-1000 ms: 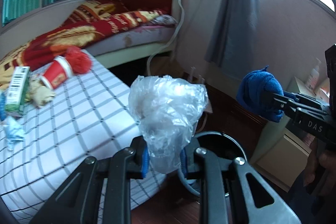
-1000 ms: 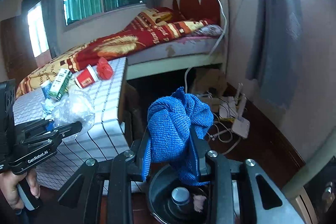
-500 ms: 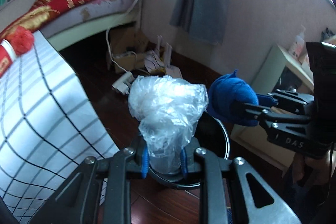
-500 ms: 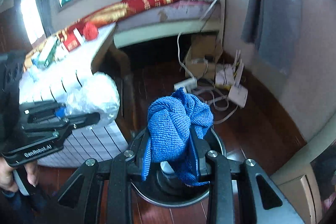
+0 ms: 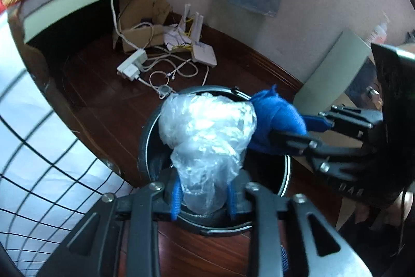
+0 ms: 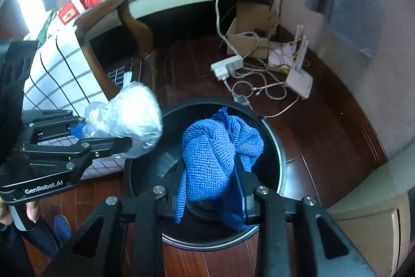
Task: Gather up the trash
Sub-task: 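Carry the plastic bag and blue cloth over the black bin and release both, then move both tools back toward the table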
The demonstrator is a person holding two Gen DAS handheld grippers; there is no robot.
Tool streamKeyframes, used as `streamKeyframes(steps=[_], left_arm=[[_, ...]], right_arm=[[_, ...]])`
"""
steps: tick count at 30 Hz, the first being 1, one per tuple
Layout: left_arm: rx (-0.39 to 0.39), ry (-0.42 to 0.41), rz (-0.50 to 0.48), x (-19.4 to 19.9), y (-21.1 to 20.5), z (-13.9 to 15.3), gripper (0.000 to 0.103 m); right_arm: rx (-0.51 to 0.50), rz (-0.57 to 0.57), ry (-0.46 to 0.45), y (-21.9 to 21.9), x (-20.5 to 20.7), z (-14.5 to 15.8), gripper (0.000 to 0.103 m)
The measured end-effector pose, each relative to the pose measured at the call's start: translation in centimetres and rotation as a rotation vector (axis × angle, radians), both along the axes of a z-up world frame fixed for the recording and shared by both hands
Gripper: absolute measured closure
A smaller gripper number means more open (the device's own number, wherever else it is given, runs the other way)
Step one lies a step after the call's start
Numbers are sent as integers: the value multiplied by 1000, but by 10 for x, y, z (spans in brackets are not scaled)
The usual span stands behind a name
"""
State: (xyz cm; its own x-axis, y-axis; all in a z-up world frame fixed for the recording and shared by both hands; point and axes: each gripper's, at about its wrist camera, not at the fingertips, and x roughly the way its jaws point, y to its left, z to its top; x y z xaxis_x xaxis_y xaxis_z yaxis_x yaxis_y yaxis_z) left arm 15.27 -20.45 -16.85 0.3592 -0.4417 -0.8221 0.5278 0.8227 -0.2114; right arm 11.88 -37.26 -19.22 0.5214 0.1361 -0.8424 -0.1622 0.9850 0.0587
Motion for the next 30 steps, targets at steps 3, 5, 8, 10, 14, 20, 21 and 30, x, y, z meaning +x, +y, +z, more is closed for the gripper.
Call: streamKeyframes(steps=[3,5,8,10,14,20,21,30], left_arm=[[26,-46,80,0,10,4,18],[61,-77,128,-1,21,9,4],[87,-111,163,-6,35,16,3],[102,-138,194,-8,44,22,0],[98,-177,217,-12,55,34,0],[100,-214,230,-14,61,52,0],[97,-219,235,-12,60,54,0],[95,-318,315,-21,95,97,0]], right_arm=[[-74,-56,20,-7,7,-15,0],[-80,-85,46,-14,8,-20,0],[-91,-113,37,-19,7,-15,0],[-94,-126,14,-18,4,-7,0],[-81,-142,-31,-13,2,11,0],[-70,-140,-87,3,0,38,0],[-69,-140,-100,6,0,44,0],[-59,-114,-223,45,0,96,0]])
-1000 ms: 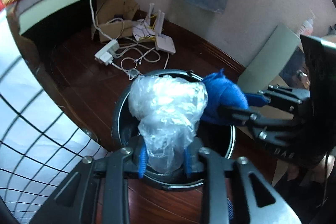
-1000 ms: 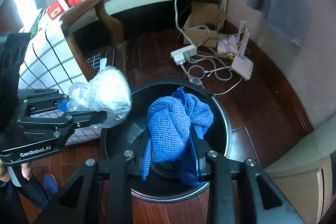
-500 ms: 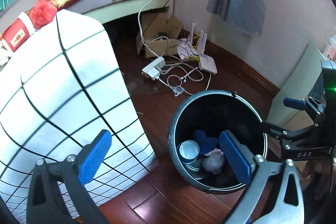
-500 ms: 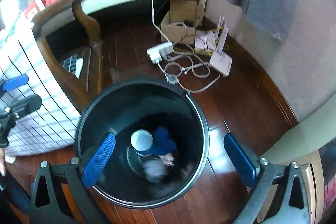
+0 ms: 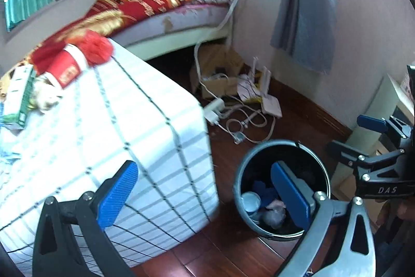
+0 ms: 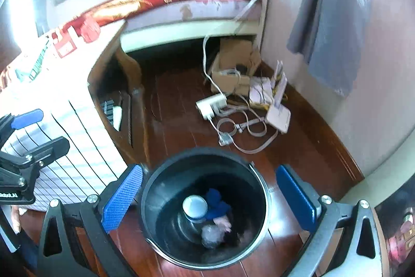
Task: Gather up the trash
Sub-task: 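Move both tools back toward the table, then grasp the blue face mask with the left tool while the right tool grasps the beige wrapped bag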
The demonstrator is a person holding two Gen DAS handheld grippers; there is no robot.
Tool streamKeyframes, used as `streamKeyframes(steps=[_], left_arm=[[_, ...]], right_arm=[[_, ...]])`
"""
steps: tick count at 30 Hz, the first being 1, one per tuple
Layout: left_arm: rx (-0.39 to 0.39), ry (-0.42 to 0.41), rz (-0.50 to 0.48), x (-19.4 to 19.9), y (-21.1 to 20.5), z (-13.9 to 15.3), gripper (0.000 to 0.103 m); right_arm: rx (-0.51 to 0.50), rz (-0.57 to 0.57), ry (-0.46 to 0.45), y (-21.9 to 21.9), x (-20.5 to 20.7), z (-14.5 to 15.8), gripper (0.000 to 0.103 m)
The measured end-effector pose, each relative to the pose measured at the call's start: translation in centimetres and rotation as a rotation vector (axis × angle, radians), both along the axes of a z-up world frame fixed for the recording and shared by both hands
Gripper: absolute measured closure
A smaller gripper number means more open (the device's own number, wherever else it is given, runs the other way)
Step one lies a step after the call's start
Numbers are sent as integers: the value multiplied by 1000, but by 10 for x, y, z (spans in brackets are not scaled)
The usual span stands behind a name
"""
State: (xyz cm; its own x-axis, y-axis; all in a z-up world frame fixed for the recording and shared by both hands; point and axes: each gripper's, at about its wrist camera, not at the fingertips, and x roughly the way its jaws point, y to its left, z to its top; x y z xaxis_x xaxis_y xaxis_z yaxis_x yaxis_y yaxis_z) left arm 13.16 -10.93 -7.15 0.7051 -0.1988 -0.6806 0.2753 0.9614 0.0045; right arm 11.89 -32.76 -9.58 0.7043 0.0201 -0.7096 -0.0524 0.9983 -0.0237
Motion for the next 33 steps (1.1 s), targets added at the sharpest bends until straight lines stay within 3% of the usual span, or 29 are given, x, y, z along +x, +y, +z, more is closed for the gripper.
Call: streamKeyframes(steps=[5,10,14,22,33], left_arm=[[-35,-49,71,-6,42,22,1],[-10,-102,163,-10,88,32,1],[4,-118,258,-10,132,33,2],[17,-164,454,-7,209,33,2],[23,-81,474,44,253,2,5]], right_arm=[[10,43,-68,34,10,28,0],[11,112,-81,78,24,43,0],[-14,165,-76,113,35,49,0],[56,241,-107,169,63,61,0],[48,381,-68,250,112,49,0]])
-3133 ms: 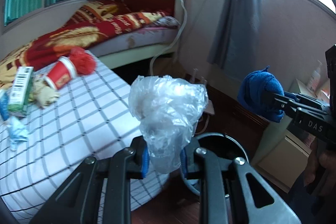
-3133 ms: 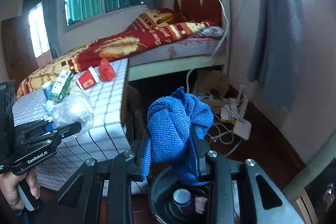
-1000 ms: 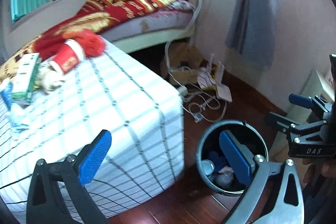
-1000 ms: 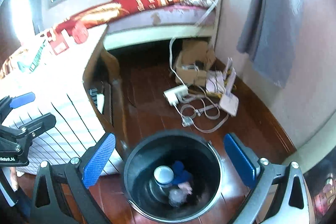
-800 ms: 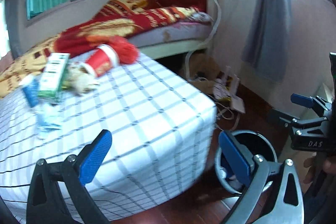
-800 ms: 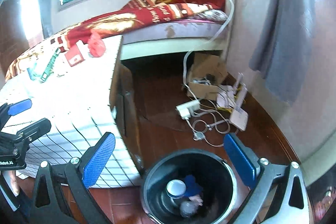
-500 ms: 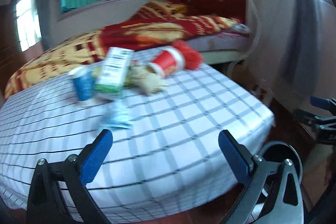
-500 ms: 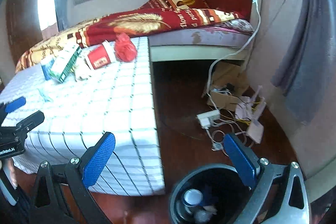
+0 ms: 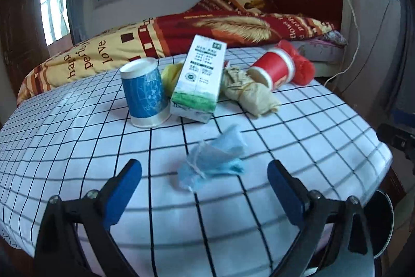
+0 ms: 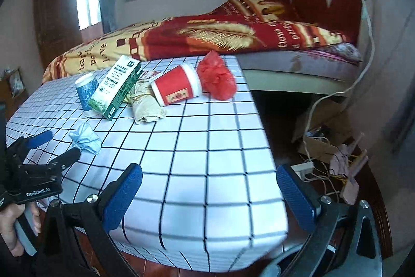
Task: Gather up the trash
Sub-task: 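Grasp the blue face mask with the left tool while the right tool grasps the beige wrapped bag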
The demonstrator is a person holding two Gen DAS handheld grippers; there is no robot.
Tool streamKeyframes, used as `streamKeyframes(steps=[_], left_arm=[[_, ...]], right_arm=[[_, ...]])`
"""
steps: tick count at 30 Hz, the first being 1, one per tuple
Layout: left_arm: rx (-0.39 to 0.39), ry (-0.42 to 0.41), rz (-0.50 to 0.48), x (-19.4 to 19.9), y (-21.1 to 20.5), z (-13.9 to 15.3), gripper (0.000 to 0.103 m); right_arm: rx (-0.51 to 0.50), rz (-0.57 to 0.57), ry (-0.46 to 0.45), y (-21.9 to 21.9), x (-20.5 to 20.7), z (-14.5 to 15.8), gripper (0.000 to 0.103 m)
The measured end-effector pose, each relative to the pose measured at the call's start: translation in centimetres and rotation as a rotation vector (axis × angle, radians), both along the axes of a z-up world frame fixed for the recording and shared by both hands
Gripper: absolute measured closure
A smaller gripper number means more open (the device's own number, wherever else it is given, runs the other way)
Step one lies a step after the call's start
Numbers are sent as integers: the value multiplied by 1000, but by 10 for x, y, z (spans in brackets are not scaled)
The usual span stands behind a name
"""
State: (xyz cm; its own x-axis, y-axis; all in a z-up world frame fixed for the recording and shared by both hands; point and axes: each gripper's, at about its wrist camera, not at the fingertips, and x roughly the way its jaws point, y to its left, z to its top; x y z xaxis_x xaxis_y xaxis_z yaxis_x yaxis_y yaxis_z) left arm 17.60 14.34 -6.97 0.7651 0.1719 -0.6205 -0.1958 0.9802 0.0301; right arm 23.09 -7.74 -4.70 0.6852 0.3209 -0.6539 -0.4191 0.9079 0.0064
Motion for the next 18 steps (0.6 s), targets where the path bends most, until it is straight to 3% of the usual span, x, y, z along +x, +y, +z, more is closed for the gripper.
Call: streamKeyframes(steps=[3,6,8,11,13,18], left_arm=[[-26,37,-6,16,8,-7,10],[-46,81,-42,29,11,-14,23],[-53,97,-67,33,11,-17,43],[-91,91,-82,29,14,-21,56],[-108,74,-84,26,19,-21,74],[-151,20,-31,15,44,-12,74]], right_arm=[[-10,24,15,14,15,-5,0],[-16,45,24,28,30,-7,0],[-17,57,29,35,38,-8,0],[-14,80,37,49,50,-8,0],[-12,102,45,61,58,-9,0],[-28,162,79,96,77,-16,0]])
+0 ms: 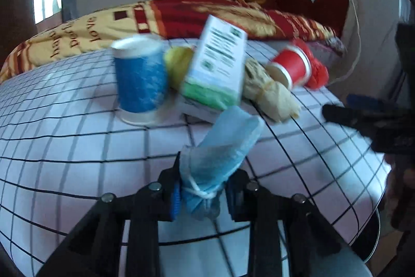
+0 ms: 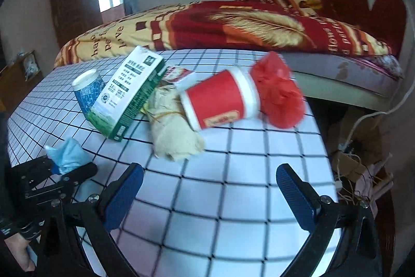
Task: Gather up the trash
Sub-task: 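Grasp the blue face mask with the left tool while the right tool grasps the beige wrapped bag, then lift the mask and beige bag and carry them toward the bin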
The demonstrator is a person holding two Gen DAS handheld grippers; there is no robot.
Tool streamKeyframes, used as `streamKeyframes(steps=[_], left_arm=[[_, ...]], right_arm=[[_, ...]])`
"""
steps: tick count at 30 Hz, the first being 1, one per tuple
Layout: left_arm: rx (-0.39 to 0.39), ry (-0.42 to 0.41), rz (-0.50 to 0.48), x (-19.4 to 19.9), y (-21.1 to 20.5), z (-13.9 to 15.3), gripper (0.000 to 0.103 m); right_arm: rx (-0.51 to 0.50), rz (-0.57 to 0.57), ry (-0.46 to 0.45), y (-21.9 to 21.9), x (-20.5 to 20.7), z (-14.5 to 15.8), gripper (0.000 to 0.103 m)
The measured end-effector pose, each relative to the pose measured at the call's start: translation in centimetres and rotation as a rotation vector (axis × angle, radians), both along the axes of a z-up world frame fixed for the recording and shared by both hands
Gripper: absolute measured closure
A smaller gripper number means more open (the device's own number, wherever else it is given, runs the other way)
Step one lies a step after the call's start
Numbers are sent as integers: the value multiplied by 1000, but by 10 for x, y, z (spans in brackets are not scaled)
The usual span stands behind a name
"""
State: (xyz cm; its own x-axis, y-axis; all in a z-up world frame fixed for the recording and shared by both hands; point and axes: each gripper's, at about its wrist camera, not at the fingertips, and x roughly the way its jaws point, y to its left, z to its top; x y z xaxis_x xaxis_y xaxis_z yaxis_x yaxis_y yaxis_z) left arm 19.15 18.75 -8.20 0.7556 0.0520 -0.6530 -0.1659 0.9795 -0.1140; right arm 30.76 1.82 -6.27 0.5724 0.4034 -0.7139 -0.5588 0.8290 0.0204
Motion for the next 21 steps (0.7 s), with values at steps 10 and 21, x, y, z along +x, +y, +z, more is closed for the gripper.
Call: streamKeyframes(steps=[10,21], left_arm=[[-35,10,41,-6,28,7,74],[-26,2,18,-23,13,12,74]], right_arm=[[-51,55,126,57,38,-31,34],[-13,115,35,36,-18,-10,74]])
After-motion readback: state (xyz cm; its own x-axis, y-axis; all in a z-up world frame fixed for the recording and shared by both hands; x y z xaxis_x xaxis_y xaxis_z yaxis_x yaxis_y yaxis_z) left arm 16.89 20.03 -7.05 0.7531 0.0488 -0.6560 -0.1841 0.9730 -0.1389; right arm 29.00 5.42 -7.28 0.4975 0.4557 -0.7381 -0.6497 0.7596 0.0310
